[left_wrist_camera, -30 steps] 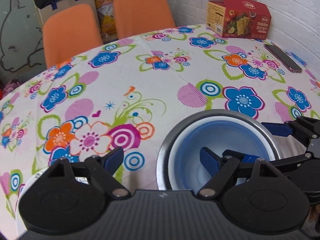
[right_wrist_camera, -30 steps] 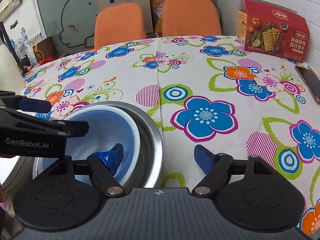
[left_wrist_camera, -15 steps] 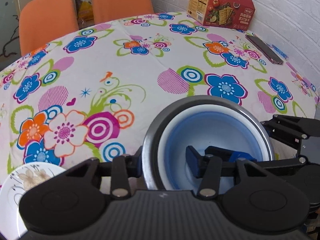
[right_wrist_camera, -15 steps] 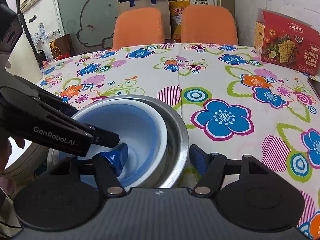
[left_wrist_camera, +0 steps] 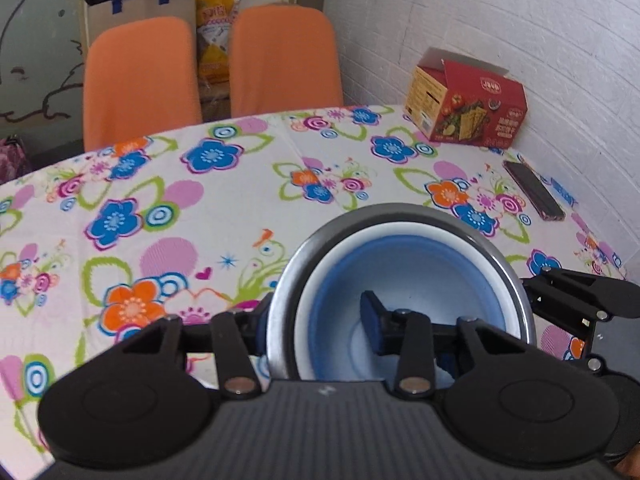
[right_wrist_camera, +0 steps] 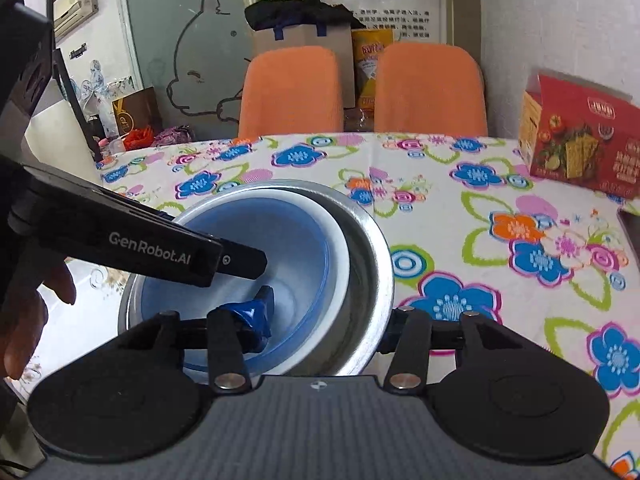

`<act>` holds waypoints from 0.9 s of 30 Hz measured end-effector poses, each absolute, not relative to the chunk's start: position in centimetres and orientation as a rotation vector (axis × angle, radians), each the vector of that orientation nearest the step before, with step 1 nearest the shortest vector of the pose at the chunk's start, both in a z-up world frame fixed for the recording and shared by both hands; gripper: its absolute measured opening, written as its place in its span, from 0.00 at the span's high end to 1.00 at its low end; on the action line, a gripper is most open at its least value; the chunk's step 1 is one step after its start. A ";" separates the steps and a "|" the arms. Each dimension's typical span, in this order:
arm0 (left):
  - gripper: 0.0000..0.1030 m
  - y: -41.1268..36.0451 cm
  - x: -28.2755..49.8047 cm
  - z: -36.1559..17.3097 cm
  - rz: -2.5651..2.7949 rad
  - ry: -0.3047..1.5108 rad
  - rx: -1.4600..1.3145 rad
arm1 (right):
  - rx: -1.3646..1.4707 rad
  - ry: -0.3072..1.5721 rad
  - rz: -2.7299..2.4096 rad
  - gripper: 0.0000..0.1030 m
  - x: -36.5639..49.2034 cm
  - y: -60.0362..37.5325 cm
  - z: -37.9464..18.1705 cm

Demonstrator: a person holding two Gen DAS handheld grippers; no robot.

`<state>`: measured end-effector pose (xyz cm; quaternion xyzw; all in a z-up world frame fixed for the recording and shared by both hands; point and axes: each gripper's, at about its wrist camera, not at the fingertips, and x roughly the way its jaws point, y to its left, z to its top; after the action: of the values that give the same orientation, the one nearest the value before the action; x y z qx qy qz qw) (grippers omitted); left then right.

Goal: Organize plates and bowls
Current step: 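Carry the nested bowls onto the plate stack with both grippers and release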

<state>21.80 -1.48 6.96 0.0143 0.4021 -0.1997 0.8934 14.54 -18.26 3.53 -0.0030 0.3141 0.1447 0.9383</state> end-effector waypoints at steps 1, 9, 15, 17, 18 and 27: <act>0.61 -0.3 21.4 7.5 -0.390 0.828 0.026 | -0.013 0.626 0.323 0.68 14.6 -17.5 4.2; 0.62 10.0 17.8 6.4 -0.135 0.887 0.021 | -0.018 0.633 0.601 0.64 14.9 -7.8 3.5; 0.62 12.7 16.4 2.4 -0.131 0.949 -0.027 | -0.035 0.741 0.661 0.64 13.6 -4.0 0.4; 0.62 12.8 16.2 1.7 -0.149 0.956 -0.036 | -0.040 0.765 0.651 0.63 13.4 -3.8 -0.1; 0.62 12.8 16.2 1.5 -0.156 0.949 -0.038 | -0.043 0.769 0.644 0.63 13.1 -3.7 -0.3; 0.37 11.7 15.2 2.6 -0.077 0.817 0.060 | -0.025 0.755 0.586 0.62 13.5 -4.0 -0.5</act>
<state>15.19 11.74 2.61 0.0293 0.3969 -0.0375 0.9166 13.55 -3.98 -0.50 -0.0122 0.3632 0.2820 0.8879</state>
